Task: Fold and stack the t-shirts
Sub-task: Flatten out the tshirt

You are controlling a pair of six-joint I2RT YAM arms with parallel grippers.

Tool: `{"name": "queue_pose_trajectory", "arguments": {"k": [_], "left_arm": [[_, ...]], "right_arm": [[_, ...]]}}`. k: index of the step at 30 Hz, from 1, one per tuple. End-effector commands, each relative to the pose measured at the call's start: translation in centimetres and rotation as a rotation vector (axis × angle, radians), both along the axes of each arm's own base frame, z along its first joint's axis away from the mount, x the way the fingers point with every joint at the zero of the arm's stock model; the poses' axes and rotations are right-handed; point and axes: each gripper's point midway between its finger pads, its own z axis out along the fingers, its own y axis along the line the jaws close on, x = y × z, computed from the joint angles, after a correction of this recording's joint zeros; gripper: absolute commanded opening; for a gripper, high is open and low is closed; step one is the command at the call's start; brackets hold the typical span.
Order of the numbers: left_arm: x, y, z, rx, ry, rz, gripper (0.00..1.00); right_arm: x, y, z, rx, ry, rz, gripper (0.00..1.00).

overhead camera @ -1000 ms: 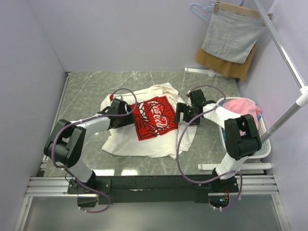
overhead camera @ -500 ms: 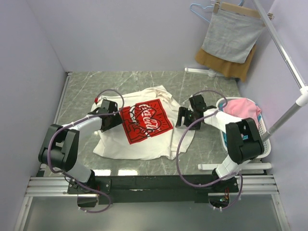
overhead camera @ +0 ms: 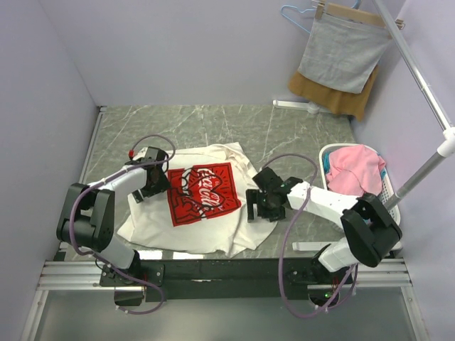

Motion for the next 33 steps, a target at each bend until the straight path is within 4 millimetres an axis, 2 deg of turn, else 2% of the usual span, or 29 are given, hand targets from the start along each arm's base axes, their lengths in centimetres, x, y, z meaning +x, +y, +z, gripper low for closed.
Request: {"name": "queue_pose_trajectory", "arguments": {"k": [1,2,5,6,7,8,9,10,11,12,13,14,15,16,18,20,21,27,28,31,33], "left_arm": [[1.9,0.4,4.3,0.01,-0.114,0.012,0.86],[2.4,0.1,5.0,-0.004,-0.139,0.005,0.86],[4.7,-0.6,8.0,-0.029,-0.234,-0.02,0.87],[5.2,-0.8,8.6,-0.033,-0.253,-0.027,0.88],[6.1,-1.0,9.8,-0.035,-0.284,-0.039,0.88],[6.6,-1.1,10.4,-0.034,-0.299,-0.043,0.88],[7.0,-1.1,10.7,-0.037,-0.308,-0.045,0.88],[7.5,-1.3,11.2,-0.038,-0.324,-0.058,0.88],[8.0,-1.5,11.4,-0.042,-0.335,-0.062,0.88],[8.2,-1.7,11.2,-0.045,-0.331,-0.063,0.88],[8.4,-1.7,11.2,-0.049,-0.334,-0.065,0.88],[8.7,-2.0,11.1,-0.061,-0.339,-0.07,0.88],[8.8,-2.2,10.7,-0.069,-0.33,-0.07,0.88],[8.7,-2.3,10.3,-0.077,-0.324,-0.069,0.88],[8.8,-2.8,9.7,-0.099,-0.318,-0.076,0.88],[8.6,-3.0,8.9,-0.107,-0.302,-0.081,0.87],[8.7,-3.1,8.8,-0.112,-0.304,-0.085,0.87],[8.8,-3.1,8.0,-0.105,-0.285,-0.098,0.88],[8.8,-3.1,7.9,-0.104,-0.278,-0.1,0.88],[9.1,-3.5,7.7,-0.118,-0.278,-0.111,0.88],[9.3,-3.8,7.5,-0.13,-0.276,-0.116,0.87]], "right_arm": [[3.1,-2.3,4.5,-0.13,-0.195,-0.077,0.91],[5.3,-1.6,6.9,-0.111,-0.285,-0.088,0.93],[10.8,-1.1,11.1,-0.079,-0.452,-0.11,0.94],[12.4,-1.0,11.1,-0.081,-0.466,-0.112,0.94],[14.5,-1.1,12.4,-0.058,-0.499,-0.137,0.94],[15.5,-0.5,12.5,-0.025,-0.503,-0.109,0.94],[16.8,-0.1,11.4,-0.025,-0.478,-0.105,0.94],[17.8,0.3,11.2,-0.012,-0.471,-0.094,0.94],[19.5,0.5,12.2,0.004,-0.494,-0.097,0.93],[20.4,0.9,10.5,-0.011,-0.453,-0.085,0.93],[21.9,1.4,11.3,0.005,-0.472,-0.081,0.92],[22.8,1.2,10.9,-0.003,-0.468,-0.086,0.91],[23.3,1.6,9.3,0.004,-0.425,-0.07,0.9],[24.3,2.1,9.7,0.027,-0.434,-0.067,0.89],[25.1,2.6,8.8,0.061,-0.411,-0.063,0.85],[25.8,3.2,8.8,0.086,-0.418,-0.056,0.83],[25.7,3.4,8.1,0.096,-0.389,-0.047,0.82],[25.9,4.5,7.0,0.133,-0.356,-0.015,0.75],[25.8,4.6,7.0,0.139,-0.353,-0.012,0.67],[25.8,4.9,6.9,0.149,-0.346,-0.002,0.5],[25.6,4.7,6.4,0.132,-0.322,0.0,0.46]]}}
